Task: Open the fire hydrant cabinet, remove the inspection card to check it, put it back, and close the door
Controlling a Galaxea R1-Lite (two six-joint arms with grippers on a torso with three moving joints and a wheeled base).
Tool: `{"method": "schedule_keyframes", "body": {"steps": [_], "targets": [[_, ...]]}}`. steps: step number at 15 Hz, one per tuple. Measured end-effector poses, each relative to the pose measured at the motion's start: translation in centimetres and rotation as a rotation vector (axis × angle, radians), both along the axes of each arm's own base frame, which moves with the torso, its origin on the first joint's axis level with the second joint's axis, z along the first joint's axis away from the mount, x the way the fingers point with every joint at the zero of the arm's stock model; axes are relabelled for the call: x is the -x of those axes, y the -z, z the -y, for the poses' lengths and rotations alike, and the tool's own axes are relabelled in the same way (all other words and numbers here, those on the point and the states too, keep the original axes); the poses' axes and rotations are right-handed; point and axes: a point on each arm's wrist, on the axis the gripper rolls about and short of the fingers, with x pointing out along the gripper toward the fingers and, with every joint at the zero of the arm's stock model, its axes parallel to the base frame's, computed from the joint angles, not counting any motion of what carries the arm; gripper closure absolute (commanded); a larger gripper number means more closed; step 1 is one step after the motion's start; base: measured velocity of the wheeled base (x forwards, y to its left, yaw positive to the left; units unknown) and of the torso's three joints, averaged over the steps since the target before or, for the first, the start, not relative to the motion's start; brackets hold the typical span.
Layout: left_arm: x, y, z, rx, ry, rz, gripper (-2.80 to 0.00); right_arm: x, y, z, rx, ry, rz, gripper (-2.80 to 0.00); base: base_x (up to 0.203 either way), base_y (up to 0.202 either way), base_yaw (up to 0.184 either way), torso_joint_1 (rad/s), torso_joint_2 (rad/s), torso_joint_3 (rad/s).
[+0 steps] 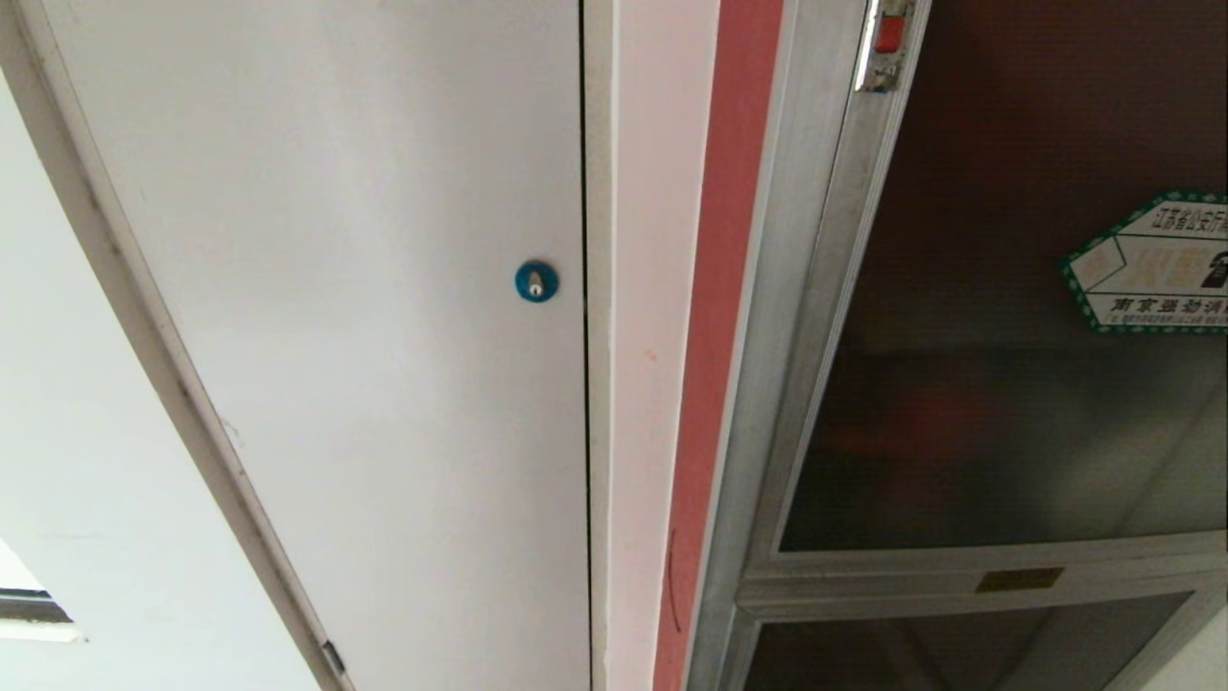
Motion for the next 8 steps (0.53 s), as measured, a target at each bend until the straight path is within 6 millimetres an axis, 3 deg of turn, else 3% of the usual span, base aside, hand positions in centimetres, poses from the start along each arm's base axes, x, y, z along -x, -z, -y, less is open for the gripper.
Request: {"method": "schedule_keyframes", "body": {"steps": [8], "targets": [[0.0, -0.01, 0.0, 0.0, 0.0, 0.0, 0.0, 0.0, -0.01, 0.0, 0.003, 0.0, 0.001, 0.0, 0.0, 0.0, 0.0, 0.0, 0.0, 0.0]]}}
